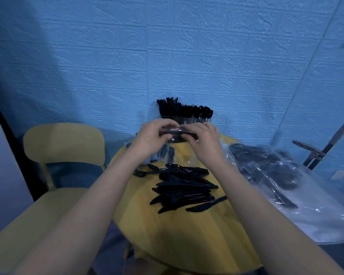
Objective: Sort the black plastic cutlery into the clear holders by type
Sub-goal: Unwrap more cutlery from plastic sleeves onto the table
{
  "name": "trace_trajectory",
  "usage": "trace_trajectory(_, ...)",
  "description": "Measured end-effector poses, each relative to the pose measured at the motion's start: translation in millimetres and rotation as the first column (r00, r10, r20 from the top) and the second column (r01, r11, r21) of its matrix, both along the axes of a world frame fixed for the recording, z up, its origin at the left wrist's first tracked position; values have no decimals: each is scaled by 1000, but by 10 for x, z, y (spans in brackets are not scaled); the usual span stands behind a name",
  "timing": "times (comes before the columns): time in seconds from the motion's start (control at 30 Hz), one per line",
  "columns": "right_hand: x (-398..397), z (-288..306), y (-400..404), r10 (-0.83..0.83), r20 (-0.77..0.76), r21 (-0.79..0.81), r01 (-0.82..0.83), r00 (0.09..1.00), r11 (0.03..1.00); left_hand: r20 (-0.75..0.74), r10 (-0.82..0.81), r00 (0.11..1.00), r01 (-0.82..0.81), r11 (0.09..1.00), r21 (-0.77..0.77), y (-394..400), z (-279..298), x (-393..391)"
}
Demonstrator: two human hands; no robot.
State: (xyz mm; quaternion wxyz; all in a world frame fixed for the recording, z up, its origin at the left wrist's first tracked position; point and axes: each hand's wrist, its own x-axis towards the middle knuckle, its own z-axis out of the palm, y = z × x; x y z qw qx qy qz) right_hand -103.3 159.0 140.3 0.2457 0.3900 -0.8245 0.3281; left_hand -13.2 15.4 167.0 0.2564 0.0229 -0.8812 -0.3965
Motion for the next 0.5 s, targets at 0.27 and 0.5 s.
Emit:
trace_trajectory(0.27, 248, 145, 81, 246, 472, -321, -95, 847, 942, 30, -119, 992, 77, 793, 604, 167, -164, 78)
trace_trajectory(0.5, 310, 16, 148, 147, 355, -309, -32, 923, 951, 73, -75, 994, 18, 808, 589, 280, -258, 125)
